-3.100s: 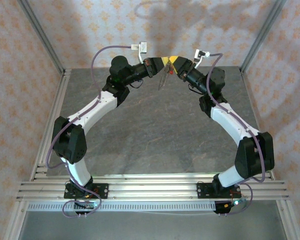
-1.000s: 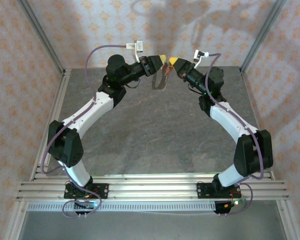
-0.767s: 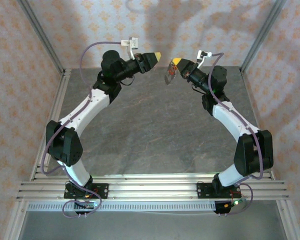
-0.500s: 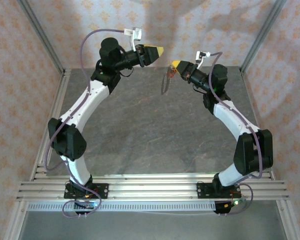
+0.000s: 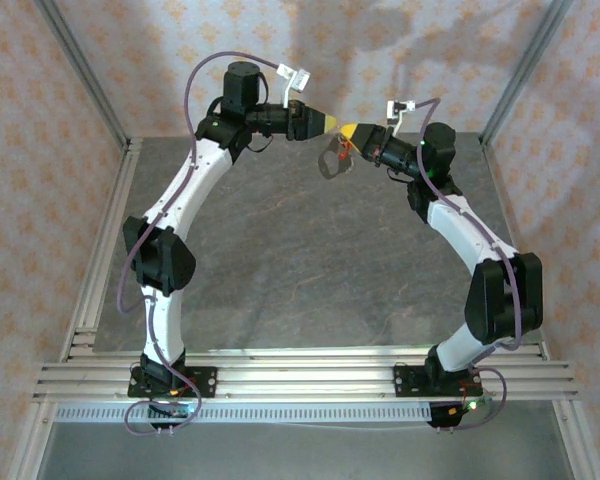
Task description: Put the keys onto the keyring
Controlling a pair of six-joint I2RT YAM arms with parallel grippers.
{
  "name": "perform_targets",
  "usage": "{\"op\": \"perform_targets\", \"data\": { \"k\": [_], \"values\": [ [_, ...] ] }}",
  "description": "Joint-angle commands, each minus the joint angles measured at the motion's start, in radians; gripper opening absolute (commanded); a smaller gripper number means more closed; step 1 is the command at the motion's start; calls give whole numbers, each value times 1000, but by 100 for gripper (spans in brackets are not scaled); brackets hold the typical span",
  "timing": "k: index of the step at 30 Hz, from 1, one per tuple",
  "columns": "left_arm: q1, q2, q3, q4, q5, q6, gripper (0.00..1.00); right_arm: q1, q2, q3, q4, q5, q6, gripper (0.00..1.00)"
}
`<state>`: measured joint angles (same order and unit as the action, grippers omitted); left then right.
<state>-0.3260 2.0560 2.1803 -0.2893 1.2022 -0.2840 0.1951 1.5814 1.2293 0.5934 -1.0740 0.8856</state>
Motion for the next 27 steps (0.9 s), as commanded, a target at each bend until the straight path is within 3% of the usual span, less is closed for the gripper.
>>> {"op": "perform_targets", "data": {
  "k": [1,27],
  "values": [
    [8,5,59,-97,71,74,47,-6,-6,32,46,-41,-19,0],
    [-27,59,113,-156,130,108,35,-6,1,27,75,-32,-2,0]
  ]
}}
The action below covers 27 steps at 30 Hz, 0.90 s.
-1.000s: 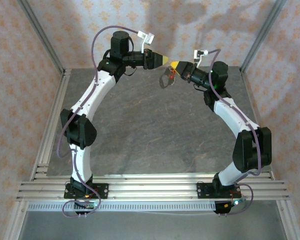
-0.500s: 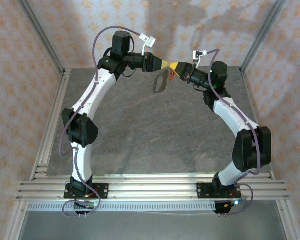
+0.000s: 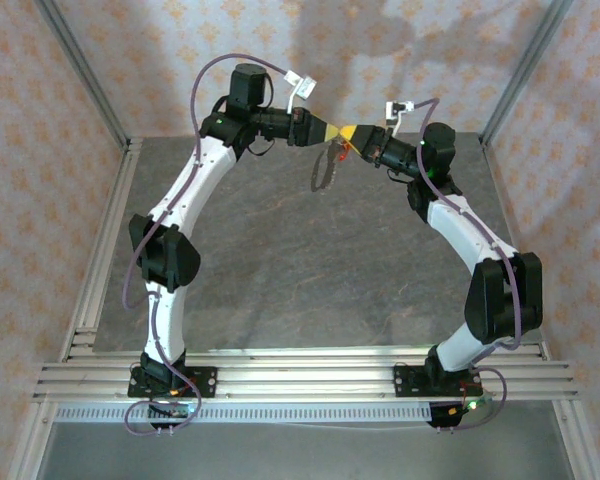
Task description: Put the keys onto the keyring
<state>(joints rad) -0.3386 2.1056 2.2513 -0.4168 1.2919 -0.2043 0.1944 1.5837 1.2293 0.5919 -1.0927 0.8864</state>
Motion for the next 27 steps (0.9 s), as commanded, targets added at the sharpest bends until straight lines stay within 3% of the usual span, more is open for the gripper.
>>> {"op": "perform_targets", "data": {
  "k": [1,5,15,19,22,27],
  "values": [
    [-15,10,42,-34,42,32,34,-5,-2,27,77,-13,-3,0],
    [-17,10,45,-50,56,47,29,-5,0,26,77,-12,-3,0],
    [-22,8,57,-77,59,68,2,-4,2,20,77,-11,-5,0],
    [-22,-3,53,-76,43,71,0,-6,-9,16,52,-12,-16,0],
    [-22,-27,29,-55,20,67,0,-15,-38,-11,36,11,-30,18],
    [-22,-79,-53,50,-22,12,0,-23,-81,-65,68,34,-16,21]
  ]
}}
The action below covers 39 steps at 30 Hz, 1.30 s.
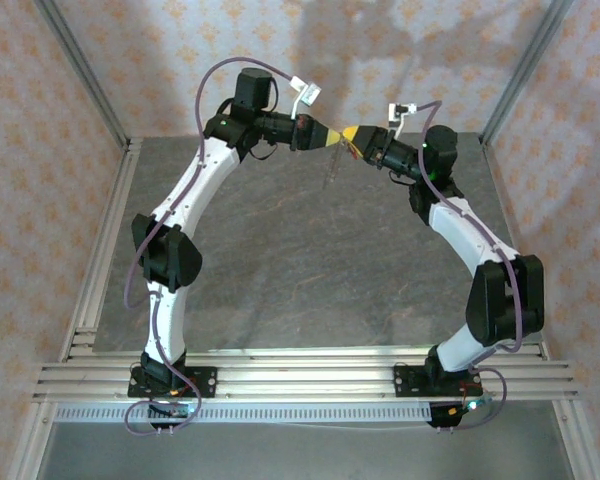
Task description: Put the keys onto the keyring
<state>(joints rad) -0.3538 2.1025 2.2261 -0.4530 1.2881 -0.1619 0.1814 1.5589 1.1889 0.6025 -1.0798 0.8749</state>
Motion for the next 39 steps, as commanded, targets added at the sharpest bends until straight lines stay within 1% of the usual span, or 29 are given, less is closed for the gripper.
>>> {"op": "perform_targets", "data": {
  "k": [1,5,10,15,19,27,39],
  "values": [
    [-7,-87,-46,115,-26,-43,0,-9,-63,-35,68,24,2,21],
    [-7,-113,-96,194,-51,-86,0,-8,-84,-68,93,33,14,20],
    [-7,-124,-115,240,-59,-116,0,-8,-96,-89,111,36,25,16],
    [-7,-127,-121,267,-59,-135,0,-9,-84,-91,144,38,53,22],
    [-7,-129,-126,274,-58,-142,0,-8,-72,-85,167,46,73,30],
    [-6,-130,-126,284,-58,-148,0,-9,-46,-66,230,51,128,31],
    [-10,-131,-126,305,-55,-165,0,-4,-22,-60,253,53,150,30]
  ]
}}
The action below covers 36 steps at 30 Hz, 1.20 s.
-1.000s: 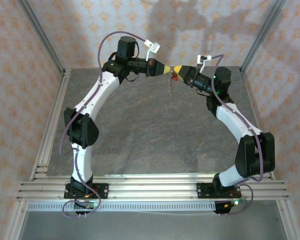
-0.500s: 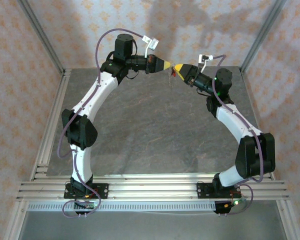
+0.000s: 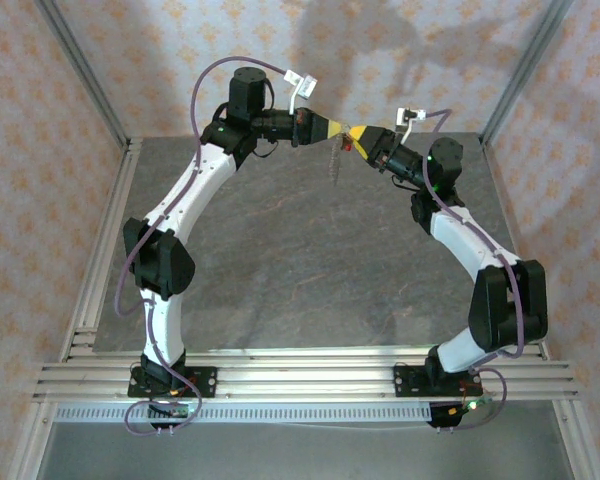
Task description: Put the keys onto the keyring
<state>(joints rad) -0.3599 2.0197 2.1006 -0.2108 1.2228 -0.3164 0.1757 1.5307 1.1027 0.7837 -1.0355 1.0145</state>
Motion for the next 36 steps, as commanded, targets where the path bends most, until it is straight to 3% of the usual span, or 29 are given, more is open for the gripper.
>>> {"op": "perform_targets", "data": {
  "k": [1,9,17,36],
  "values": [
    [-4,-49,0,63,10,-10,0,2,8,28,77,9,14,29],
    [-9,-45,-1,63,9,-11,0,11,30,49,104,15,35,26],
    [-11,-44,-1,63,4,-12,0,10,20,28,114,11,34,0],
    [-11,-102,-135,304,-88,-145,0,51,-6,-43,88,17,-2,0]
  ]
}}
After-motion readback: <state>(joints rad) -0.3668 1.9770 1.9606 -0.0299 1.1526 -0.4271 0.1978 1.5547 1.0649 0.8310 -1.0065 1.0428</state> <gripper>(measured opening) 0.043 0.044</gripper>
